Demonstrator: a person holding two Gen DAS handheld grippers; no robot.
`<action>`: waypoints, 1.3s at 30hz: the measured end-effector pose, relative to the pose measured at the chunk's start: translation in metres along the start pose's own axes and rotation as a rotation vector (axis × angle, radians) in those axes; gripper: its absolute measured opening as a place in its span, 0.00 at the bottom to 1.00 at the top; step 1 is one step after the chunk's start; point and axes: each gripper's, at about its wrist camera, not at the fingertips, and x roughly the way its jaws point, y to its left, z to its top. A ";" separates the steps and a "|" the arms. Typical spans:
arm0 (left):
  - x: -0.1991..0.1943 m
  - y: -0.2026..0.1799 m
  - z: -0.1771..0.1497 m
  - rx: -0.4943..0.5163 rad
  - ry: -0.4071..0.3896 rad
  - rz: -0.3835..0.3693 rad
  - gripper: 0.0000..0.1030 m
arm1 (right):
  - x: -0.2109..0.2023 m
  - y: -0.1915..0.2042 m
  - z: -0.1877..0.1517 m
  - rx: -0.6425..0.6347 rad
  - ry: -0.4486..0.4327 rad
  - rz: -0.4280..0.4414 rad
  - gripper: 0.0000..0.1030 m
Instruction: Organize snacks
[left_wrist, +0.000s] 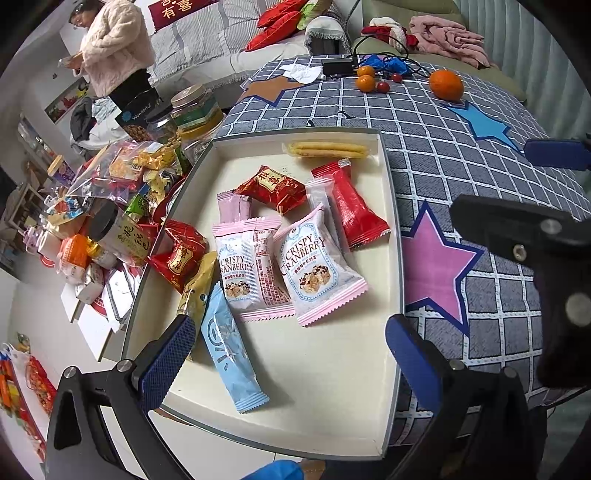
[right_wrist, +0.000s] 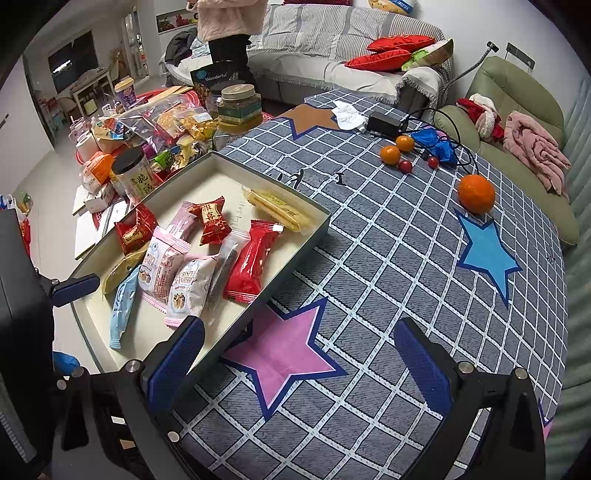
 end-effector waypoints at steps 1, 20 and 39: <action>0.000 0.000 0.000 0.000 0.001 0.000 1.00 | 0.000 0.000 0.000 0.000 0.000 0.000 1.00; -0.006 -0.015 0.003 0.030 -0.002 0.009 1.00 | -0.008 -0.016 -0.009 0.024 -0.011 0.003 1.00; -0.016 -0.060 0.018 0.112 -0.010 0.007 1.00 | -0.022 -0.060 -0.031 0.091 -0.059 -0.016 1.00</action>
